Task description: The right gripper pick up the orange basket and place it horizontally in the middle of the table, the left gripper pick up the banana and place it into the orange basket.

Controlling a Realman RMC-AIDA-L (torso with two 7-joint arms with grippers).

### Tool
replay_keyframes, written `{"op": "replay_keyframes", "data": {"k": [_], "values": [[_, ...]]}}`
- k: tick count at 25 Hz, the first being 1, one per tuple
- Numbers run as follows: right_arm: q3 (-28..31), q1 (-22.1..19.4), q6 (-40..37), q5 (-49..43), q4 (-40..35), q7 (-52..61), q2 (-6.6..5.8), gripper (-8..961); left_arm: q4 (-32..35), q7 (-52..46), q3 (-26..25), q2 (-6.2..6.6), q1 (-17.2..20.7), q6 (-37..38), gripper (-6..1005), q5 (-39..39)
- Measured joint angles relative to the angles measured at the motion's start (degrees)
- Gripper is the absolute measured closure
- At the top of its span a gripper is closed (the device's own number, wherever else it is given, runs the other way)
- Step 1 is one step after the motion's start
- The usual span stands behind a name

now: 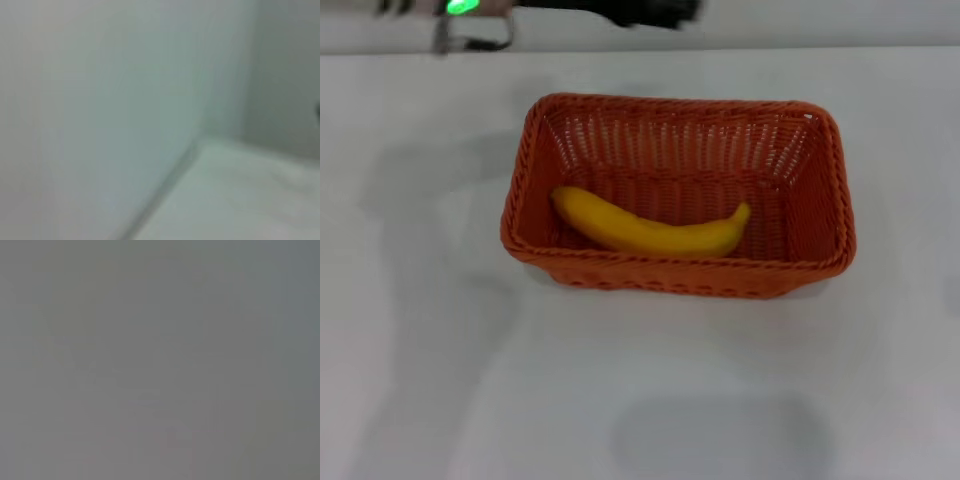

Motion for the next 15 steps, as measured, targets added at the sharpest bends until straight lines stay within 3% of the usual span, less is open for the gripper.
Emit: {"op": "replay_keyframes", "data": {"k": [5,10,15], "values": [[0.0,-0.1,-0.1,0.0,0.5,0.0,0.05,81,3.3,7.8,0.0,-0.04,12.5,-0.1,125,-22.6],[0.1,0.0,-0.1,0.1,1.8,0.2,0.04,81,12.0,18.1,-0.1,-0.11,25.1,-0.6,124,-44.0],[1.6,0.3,-0.1,1.2,3.7,0.0,0.03,81,22.1,29.5,-0.1,-0.25,35.2,-1.0,122,-63.3]]}}
